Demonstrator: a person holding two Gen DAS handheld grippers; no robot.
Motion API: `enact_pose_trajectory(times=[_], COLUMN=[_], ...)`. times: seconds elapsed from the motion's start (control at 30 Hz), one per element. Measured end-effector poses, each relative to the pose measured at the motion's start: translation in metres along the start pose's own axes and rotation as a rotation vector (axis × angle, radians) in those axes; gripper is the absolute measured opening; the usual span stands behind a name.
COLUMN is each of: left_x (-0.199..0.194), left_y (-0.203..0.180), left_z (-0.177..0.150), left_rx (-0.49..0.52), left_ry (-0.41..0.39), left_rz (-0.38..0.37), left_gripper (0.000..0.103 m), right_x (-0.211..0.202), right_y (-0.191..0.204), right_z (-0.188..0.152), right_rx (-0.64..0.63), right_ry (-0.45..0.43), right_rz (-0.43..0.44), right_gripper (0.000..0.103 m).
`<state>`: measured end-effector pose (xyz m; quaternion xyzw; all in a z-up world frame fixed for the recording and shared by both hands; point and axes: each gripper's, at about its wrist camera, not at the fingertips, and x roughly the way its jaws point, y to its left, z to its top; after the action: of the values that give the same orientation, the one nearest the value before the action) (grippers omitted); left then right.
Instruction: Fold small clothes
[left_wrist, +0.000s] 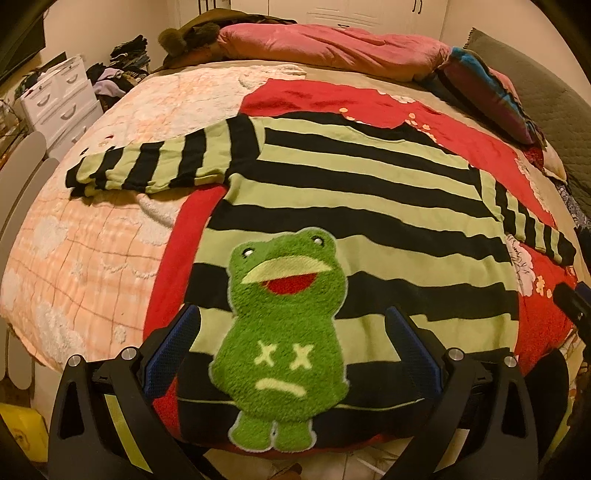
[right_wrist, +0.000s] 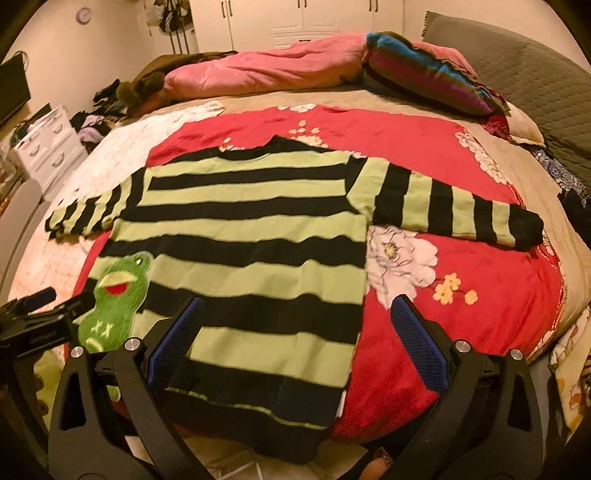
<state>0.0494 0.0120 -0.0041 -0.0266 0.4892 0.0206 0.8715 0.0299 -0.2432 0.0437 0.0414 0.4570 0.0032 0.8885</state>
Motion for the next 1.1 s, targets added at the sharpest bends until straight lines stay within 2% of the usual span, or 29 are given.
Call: enact_pose_trajectory(times=[0.3, 0.57, 1.1], left_x=[0.009, 0.017, 0.060], left_y=[-0.013, -0.025, -0.041], left_z=[0.023, 0.052, 0.087], left_rx=[-0.004, -0.018, -0.027], left_ry=[-0.004, -0.030, -0.014], left_rz=[-0.030, -0.044, -0.033], left_gripper=[0.099, 0.099, 0.099], right_x=[0.011, 0.028, 0.061], right_y=[-0.013, -0.034, -0.111], right_z=[0.021, 0.039, 0.068], right_rx=[0.016, 0.062, 0.225], right_ry=[-0.031, -0.024, -0.036], right_rz=[-0.032, -0.067, -0.176], right_gripper=[0.095, 0.095, 0.095])
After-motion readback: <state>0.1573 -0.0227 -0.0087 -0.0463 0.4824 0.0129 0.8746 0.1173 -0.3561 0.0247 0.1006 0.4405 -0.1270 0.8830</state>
